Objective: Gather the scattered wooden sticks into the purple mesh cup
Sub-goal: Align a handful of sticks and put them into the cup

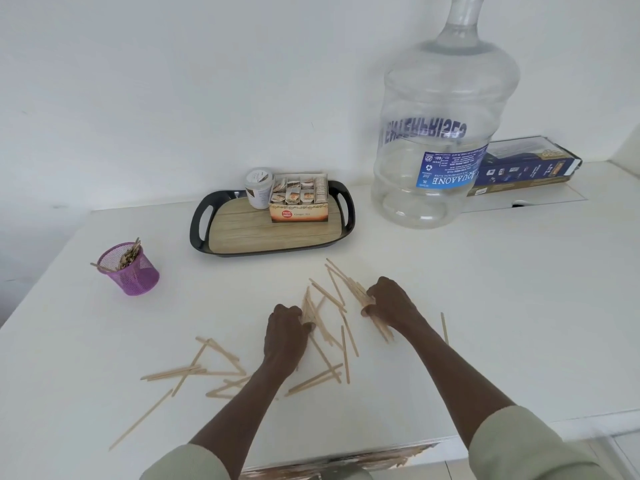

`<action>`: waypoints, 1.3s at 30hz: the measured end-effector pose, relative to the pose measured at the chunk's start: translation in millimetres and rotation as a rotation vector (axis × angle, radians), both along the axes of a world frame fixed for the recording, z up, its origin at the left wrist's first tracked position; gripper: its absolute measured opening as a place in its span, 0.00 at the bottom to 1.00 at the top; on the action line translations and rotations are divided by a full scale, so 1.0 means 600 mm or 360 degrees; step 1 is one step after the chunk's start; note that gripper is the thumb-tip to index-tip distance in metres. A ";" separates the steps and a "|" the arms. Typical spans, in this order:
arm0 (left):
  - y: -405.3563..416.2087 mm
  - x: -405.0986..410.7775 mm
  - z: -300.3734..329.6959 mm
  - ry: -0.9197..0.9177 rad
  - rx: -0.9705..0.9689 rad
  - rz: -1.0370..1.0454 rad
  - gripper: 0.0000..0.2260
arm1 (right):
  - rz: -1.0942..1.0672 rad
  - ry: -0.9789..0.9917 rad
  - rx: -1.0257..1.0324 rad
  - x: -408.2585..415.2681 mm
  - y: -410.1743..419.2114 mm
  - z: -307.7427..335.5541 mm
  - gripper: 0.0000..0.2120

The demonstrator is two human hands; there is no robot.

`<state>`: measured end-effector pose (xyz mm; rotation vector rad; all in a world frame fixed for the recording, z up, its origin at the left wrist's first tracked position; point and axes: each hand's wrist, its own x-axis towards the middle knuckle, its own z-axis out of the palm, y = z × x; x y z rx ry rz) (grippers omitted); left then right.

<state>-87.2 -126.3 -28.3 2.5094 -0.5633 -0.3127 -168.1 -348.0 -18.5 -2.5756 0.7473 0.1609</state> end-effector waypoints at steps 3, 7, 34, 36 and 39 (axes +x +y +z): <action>-0.010 0.010 0.003 -0.0006 -0.0037 0.0113 0.07 | -0.0162 -0.0052 0.0011 0.002 0.000 0.007 0.07; -0.025 0.022 0.004 0.0027 0.0060 0.0219 0.06 | -0.0273 -0.0051 -0.0015 0.008 0.005 0.013 0.07; -0.087 0.046 0.039 0.1097 -0.0776 0.0490 0.12 | -0.0513 -0.0471 0.0413 0.051 0.026 0.065 0.19; -0.097 0.040 0.052 0.1342 -0.1023 0.0579 0.14 | -0.0531 -0.0541 0.0659 0.062 0.044 0.071 0.14; -0.108 0.038 0.069 0.1521 -0.1241 0.0732 0.12 | -0.0574 -0.0574 0.0978 0.077 0.075 0.073 0.11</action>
